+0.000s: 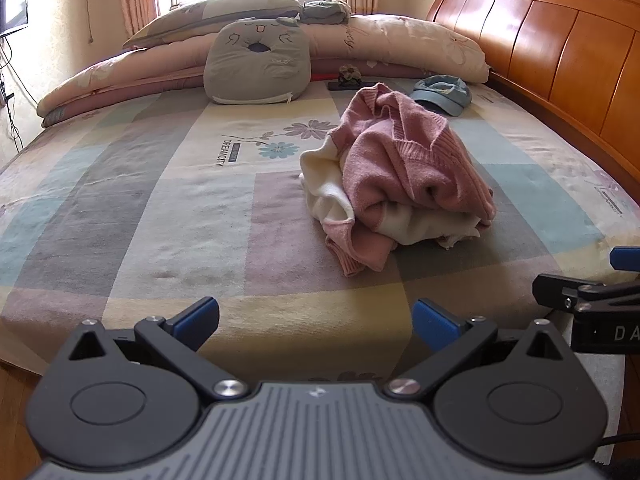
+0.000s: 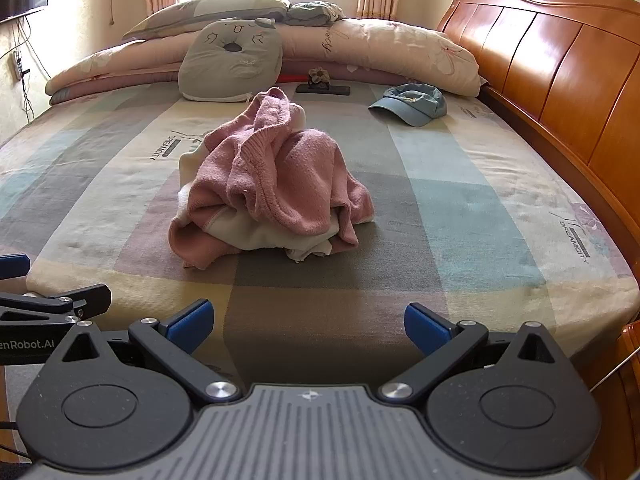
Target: Fold clothes
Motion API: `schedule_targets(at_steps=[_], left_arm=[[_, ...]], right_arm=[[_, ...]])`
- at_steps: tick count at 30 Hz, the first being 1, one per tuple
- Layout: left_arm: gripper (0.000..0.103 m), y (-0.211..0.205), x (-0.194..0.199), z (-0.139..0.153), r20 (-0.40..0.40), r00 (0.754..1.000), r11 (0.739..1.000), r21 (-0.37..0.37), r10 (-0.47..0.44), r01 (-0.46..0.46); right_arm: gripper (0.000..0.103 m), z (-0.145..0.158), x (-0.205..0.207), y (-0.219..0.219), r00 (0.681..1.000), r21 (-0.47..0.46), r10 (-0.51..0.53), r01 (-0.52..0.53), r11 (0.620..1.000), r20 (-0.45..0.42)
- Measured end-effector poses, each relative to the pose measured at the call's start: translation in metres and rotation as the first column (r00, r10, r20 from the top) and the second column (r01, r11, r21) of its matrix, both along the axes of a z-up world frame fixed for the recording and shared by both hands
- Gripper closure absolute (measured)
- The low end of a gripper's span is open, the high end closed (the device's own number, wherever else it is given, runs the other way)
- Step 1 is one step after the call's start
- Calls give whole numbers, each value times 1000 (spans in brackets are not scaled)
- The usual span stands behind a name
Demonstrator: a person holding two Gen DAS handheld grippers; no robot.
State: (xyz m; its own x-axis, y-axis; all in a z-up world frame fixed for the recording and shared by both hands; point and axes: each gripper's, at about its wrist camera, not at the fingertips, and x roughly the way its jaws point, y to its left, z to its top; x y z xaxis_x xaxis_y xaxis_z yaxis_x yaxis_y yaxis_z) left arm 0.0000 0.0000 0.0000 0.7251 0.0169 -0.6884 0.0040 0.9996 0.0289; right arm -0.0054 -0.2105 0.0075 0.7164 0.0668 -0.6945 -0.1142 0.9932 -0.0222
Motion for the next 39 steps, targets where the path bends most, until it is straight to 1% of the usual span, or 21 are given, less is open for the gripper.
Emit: schedule_targets(at_steps=[23, 30, 33, 39], left_arm=[[1, -4, 3, -4, -8, 1000, 1000, -19, -8, 8], [1, -1, 1, -4, -1, 1000, 999, -51, -15, 15], [1, 0, 1, -5, -2, 1000, 999, -50, -13, 13], [1, 1, 3, -5, -5, 1000, 998, -57, -17, 16]], right_arm=[[0, 3, -3, 1, 1000, 6, 13, -13, 1000, 8], [0, 3, -4, 2, 1000, 11, 25, -25, 1000, 15], [0, 3, -4, 3, 999, 13, 30, -31, 999, 16], [0, 4, -1, -2, 1000, 66, 29, -29, 997, 4]])
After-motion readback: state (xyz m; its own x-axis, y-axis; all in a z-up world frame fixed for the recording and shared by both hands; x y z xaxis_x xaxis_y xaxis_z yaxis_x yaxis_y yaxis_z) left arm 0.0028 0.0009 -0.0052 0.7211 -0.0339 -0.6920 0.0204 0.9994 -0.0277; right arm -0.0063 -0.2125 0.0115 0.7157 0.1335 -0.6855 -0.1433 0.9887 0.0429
